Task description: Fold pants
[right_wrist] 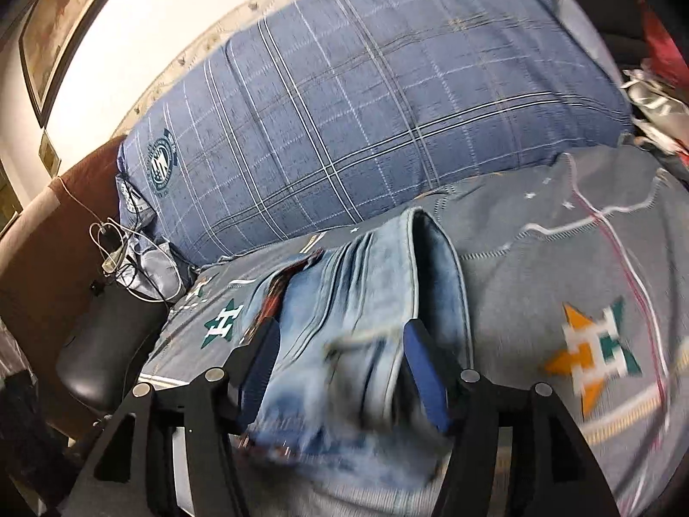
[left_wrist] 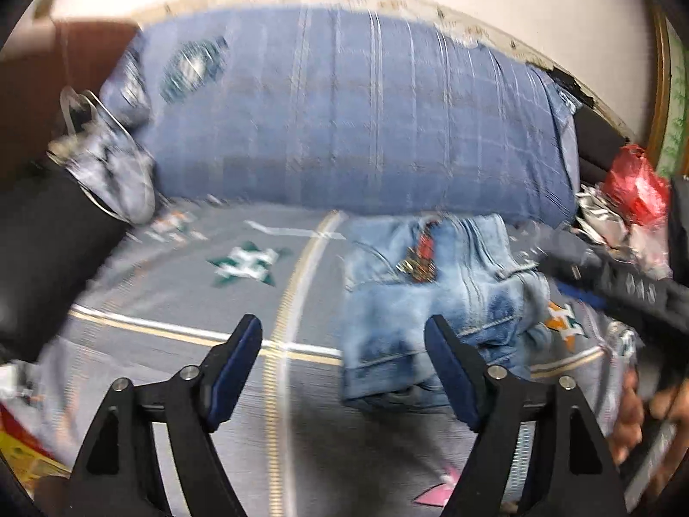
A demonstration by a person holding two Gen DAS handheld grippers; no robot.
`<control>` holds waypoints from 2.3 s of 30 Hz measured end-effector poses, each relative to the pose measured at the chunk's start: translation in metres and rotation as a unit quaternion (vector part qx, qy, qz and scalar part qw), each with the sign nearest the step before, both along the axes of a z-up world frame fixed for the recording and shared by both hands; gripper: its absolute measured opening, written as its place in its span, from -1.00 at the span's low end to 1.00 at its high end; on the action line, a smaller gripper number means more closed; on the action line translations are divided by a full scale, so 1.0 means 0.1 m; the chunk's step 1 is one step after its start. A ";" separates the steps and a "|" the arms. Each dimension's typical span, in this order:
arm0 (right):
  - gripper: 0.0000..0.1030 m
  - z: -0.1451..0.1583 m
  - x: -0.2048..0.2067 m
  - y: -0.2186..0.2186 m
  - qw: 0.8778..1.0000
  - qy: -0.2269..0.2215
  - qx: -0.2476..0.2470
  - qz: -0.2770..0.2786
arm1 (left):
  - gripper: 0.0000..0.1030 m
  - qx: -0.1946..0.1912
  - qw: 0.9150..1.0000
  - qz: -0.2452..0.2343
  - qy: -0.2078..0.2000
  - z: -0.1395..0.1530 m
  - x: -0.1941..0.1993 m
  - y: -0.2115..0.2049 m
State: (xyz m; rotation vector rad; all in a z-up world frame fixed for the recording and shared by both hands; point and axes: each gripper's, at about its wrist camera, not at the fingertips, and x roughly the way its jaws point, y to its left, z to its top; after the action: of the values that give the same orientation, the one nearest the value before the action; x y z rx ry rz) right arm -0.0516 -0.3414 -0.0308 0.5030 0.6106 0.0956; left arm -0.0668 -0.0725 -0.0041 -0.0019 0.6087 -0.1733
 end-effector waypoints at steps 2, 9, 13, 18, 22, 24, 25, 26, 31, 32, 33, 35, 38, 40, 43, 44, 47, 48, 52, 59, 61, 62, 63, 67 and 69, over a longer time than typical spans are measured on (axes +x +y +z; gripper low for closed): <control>0.27 -0.04 -0.19 0.06 1.000 0.001 -0.007 -0.012 | 0.70 0.014 0.999 0.018 -0.035 0.10 -0.16 0.03; 0.32 -0.24 -0.70 0.31 0.999 0.024 -0.018 -0.034 | 0.97 0.029 0.991 0.057 -0.115 0.39 -0.57 0.05; 0.33 -0.22 -0.88 0.42 0.999 0.019 -0.030 -0.038 | 0.99 0.035 0.991 0.044 -0.119 0.47 -0.70 0.00; 0.42 -0.17 -1.01 0.63 0.998 0.006 -0.063 -0.020 | 0.99 0.039 0.992 0.047 -0.114 0.52 -0.82 -0.05; 0.43 -0.14 -1.07 0.78 0.997 -0.003 -0.082 -0.002 | 0.99 0.034 0.993 0.050 -0.105 0.52 -0.85 -0.04; 0.44 -0.12 -1.10 0.83 0.996 -0.007 -0.086 0.002 | 0.99 0.027 0.994 0.052 -0.097 0.52 -0.86 -0.02; 0.45 -0.11 -1.11 0.84 0.996 -0.008 -0.087 0.003 | 0.99 0.025 0.994 0.051 -0.092 0.51 -0.85 -0.01; 0.46 -0.11 -1.12 0.84 0.996 -0.009 -0.087 0.003 | 0.99 0.024 0.995 0.050 -0.088 0.51 -0.84 0.00; 0.48 -0.13 -1.12 0.83 0.997 -0.003 -0.081 0.002 | 0.99 0.026 0.996 0.049 -0.068 0.45 -0.80 -0.02; 0.48 -0.14 -1.12 0.83 0.997 -0.001 -0.080 0.002 | 0.99 0.027 0.997 0.048 -0.060 0.43 -0.79 -0.03; 0.48 -0.14 -1.12 0.84 0.997 0.001 -0.079 0.001 | 0.99 0.028 0.997 0.047 -0.053 0.41 -0.78 -0.04; 0.48 -0.15 -1.12 0.85 0.997 0.004 -0.079 0.000 | 0.99 0.027 0.998 0.039 -0.041 0.38 -0.75 -0.06; 0.48 -0.16 -1.11 0.87 0.997 0.007 -0.080 0.000 | 0.99 0.029 0.999 0.030 -0.029 0.33 -0.74 -0.09; 0.48 -0.17 -1.10 0.88 0.997 0.008 -0.082 0.000 | 0.99 0.030 0.999 0.026 -0.024 0.31 -0.72 -0.10; 0.49 -0.20 -1.08 0.88 0.997 0.013 -0.082 -0.001 | 0.99 0.032 0.999 0.023 -0.018 0.28 -0.70 -0.12; 0.49 -0.21 -1.07 0.88 0.997 0.015 -0.081 -0.001 | 0.99 0.032 0.999 0.022 -0.016 0.27 -0.69 -0.12; 0.49 -0.24 -1.04 0.87 0.997 0.021 -0.079 -0.003 | 0.99 0.032 0.999 0.021 -0.010 0.24 -0.66 -0.12; 0.49 -0.26 -1.03 0.87 0.997 0.023 -0.079 -0.004 | 0.99 0.032 0.999 0.021 -0.008 0.23 -0.65 -0.12; 0.49 -0.30 -0.98 0.87 0.997 0.031 -0.076 -0.003 | 0.99 0.034 0.999 0.020 -0.001 0.20 -0.61 -0.12; 0.49 -0.39 -0.91 0.88 0.996 0.045 -0.073 -0.002 | 0.99 0.037 0.999 0.025 0.017 0.11 -0.53 -0.13; 0.49 -0.41 -0.89 0.87 0.996 0.048 -0.072 -0.001 | 0.99 0.036 0.999 0.026 0.021 0.08 -0.50 -0.13; 0.49 -0.43 -0.88 0.87 0.996 0.051 -0.071 -0.001 | 0.99 0.036 0.999 0.027 0.023 0.08 -0.50 -0.13; 0.49 -0.44 -0.87 0.86 0.996 0.052 -0.070 -0.001 | 0.99 0.036 0.999 0.027 0.025 0.06 -0.48 -0.12; 0.50 -0.49 -0.84 0.86 0.996 0.061 -0.066 -0.001 | 0.99 0.035 0.998 0.028 0.032 0.02 -0.45 -0.13; 0.50 -0.51 -0.82 0.87 0.996 0.064 -0.065 -0.001 | 0.99 0.035 0.998 0.028 0.036 0.00 -0.43 -0.13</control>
State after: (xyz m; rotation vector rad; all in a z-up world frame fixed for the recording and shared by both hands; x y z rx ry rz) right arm -0.1340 -0.2549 -0.0820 0.3859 0.7372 0.0223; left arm -0.1095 -0.0856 -0.0042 0.0418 0.6851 -0.0984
